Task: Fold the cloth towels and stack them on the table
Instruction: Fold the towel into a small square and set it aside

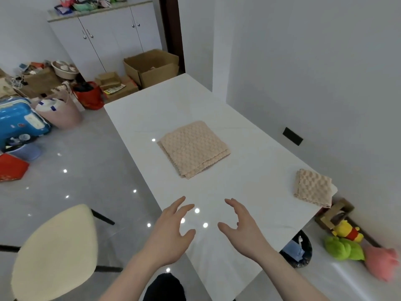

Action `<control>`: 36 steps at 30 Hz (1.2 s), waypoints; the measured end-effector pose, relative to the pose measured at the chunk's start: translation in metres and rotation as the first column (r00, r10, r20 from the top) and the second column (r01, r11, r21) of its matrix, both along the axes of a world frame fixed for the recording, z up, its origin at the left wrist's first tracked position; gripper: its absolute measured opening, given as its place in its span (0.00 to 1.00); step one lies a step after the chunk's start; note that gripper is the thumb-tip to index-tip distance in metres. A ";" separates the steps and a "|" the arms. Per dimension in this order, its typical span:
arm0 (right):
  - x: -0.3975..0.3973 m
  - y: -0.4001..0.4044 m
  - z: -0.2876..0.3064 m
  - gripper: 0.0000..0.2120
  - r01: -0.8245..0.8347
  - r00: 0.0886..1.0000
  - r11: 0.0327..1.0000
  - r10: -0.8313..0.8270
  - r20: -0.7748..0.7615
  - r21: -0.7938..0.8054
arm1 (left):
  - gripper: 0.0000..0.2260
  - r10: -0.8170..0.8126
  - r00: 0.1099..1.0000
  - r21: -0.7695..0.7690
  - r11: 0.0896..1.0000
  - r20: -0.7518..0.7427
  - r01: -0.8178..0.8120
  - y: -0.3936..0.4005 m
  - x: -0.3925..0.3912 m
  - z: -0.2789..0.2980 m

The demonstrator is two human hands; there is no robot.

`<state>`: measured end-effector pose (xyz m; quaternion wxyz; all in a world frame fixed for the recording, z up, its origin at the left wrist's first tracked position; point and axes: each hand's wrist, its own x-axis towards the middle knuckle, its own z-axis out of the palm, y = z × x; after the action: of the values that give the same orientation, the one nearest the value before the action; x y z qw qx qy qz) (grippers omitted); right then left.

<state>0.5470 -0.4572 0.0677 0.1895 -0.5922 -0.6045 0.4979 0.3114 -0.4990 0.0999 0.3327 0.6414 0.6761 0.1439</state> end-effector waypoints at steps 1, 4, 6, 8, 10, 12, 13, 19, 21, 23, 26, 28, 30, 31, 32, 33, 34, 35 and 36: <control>-0.006 0.000 0.001 0.33 -0.008 1.000 1.000 0.008 0.002 0.008 | 0.28 0.000 1.000 -0.002 1.000 0.006 0.000 0.001 -0.008 -0.001; -0.024 0.009 0.006 0.33 -0.014 0.999 0.999 0.013 0.033 0.038 | 0.27 -0.032 0.999 -0.001 0.999 0.022 0.032 0.014 -0.034 -0.004; -0.041 0.018 0.008 0.34 0.022 0.998 0.998 -0.025 0.057 0.058 | 0.27 -0.076 0.997 -0.006 0.997 0.033 0.076 0.031 -0.056 -0.004; -0.062 0.025 0.007 0.34 0.087 0.993 0.994 -0.092 0.070 0.070 | 0.28 -0.140 0.990 -0.008 0.990 0.022 0.140 0.051 -0.082 -0.002; -0.088 0.028 0.008 0.34 0.155 0.985 0.986 -0.160 0.066 0.068 | 0.28 -0.189 0.982 -0.001 0.982 0.020 0.189 0.068 -0.110 0.000; -0.119 0.029 0.007 0.34 0.187 0.980 0.980 -0.191 0.055 0.075 | 0.27 -0.216 0.976 0.015 0.976 0.028 0.215 0.085 -0.139 0.001; -0.134 0.029 0.006 0.34 0.196 0.978 0.977 -0.200 0.056 0.080 | 0.27 -0.229 0.973 0.022 0.973 0.018 0.229 0.093 -0.153 0.000; -0.187 0.017 0.014 0.35 0.305 0.952 0.950 -0.306 0.001 0.064 | 0.26 -0.311 0.950 0.025 0.950 -0.005 0.311 0.118 -0.203 0.000; -0.190 0.017 0.019 0.35 0.319 0.947 0.945 -0.320 0.001 0.073 | 0.26 -0.294 0.955 0.051 0.955 0.024 0.293 0.126 -0.210 0.001; -0.188 0.021 0.023 0.35 0.335 0.942 0.938 -0.336 0.005 0.089 | 0.26 -0.274 0.961 0.065 0.960 0.033 0.271 0.131 -0.215 0.004; -0.191 0.033 0.024 0.33 0.359 0.933 0.926 -0.359 -0.014 0.115 | 0.25 -0.280 0.959 0.074 0.958 0.040 0.277 0.133 -0.225 0.009; -0.203 0.044 0.021 0.33 0.354 0.935 0.928 -0.355 -0.015 0.113 | 0.25 -0.283 0.959 0.067 0.957 0.021 0.281 0.137 -0.236 0.010; -0.221 0.051 0.016 0.34 0.335 0.942 0.939 -0.335 -0.015 0.080 | 0.25 -0.264 0.964 0.066 0.962 -0.001 0.264 0.144 -0.254 0.007; -0.230 0.053 0.014 0.34 0.327 0.945 0.943 -0.326 -0.022 0.069 | 0.25 -0.252 0.968 0.061 0.966 0.001 0.251 0.147 -0.262 0.006; -0.239 0.054 0.012 0.34 0.314 0.949 0.947 -0.313 -0.029 0.070 | 0.25 -0.244 0.970 0.055 0.968 0.010 0.243 0.151 -0.269 0.004; -0.246 0.057 0.011 0.35 0.303 0.953 0.950 -0.302 -0.030 0.075 | 0.24 -0.246 0.969 0.053 0.968 0.016 0.245 0.156 -0.276 0.002; -0.252 0.060 0.009 0.35 0.301 0.953 0.951 -0.300 -0.025 0.074 | 0.24 -0.259 0.966 0.052 0.965 0.018 0.258 0.163 -0.281 0.000; -0.257 0.063 0.008 0.36 0.309 0.951 0.948 -0.309 -0.018 0.071 | 0.25 -0.279 0.960 0.047 0.960 0.019 0.278 0.171 -0.285 -0.002; -0.260 0.068 0.006 0.36 0.325 0.946 0.943 -0.325 -0.010 0.065 | 0.25 -0.303 0.953 0.043 0.952 0.018 0.302 0.180 -0.290 -0.004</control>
<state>0.2866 -0.3890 0.0736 0.2881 -0.6774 -0.5146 0.4396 0.0218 -0.3186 0.0963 0.3461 0.7421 0.5629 0.1123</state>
